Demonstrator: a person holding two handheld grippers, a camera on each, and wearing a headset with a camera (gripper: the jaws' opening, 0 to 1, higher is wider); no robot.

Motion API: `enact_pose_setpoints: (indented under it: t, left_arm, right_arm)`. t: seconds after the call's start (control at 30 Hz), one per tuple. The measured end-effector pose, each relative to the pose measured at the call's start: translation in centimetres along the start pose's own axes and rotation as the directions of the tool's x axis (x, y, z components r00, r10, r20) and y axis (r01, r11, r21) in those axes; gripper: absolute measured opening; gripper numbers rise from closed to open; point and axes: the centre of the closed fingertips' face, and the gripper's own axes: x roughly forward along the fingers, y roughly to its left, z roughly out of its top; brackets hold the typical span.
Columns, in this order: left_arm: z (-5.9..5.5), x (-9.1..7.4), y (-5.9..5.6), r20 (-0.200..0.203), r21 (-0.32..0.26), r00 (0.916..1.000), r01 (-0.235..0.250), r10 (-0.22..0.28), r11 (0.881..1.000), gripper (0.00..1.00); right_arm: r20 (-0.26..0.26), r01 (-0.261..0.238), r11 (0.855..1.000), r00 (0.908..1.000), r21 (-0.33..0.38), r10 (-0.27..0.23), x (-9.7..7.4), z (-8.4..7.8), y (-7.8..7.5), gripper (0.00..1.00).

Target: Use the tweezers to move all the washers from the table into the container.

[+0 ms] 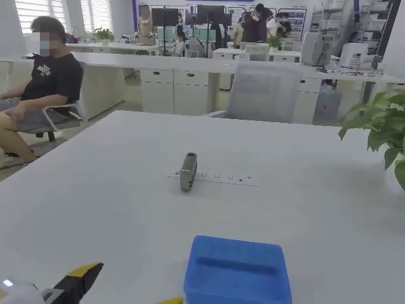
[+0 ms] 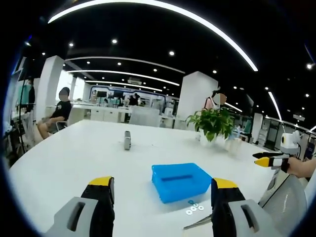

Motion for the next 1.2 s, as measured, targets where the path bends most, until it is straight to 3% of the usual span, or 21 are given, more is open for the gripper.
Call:
enact_pose_setpoints:
  t: [0.4, 1.2]
  left_arm:
    - [-0.14, -0.10, 0.35, -0.007, -0.006, 0.9998, -0.018, 0.018, 1.000, 0.80]
    - [-0.49, 0.12, -0.06, -0.028, 0.005, 0.9996, 0.004, -0.004, 1.000, 0.79]
  right_arm:
    - [-0.008, -0.018, 1.000, 0.9998, -0.002, 0.018, 0.09, -0.08, 0.34, 0.63]
    - [-0.003, 0.005, 1.000, 1.0000, 0.022, -0.005, -0.08, -0.05, -0.20, 0.63]
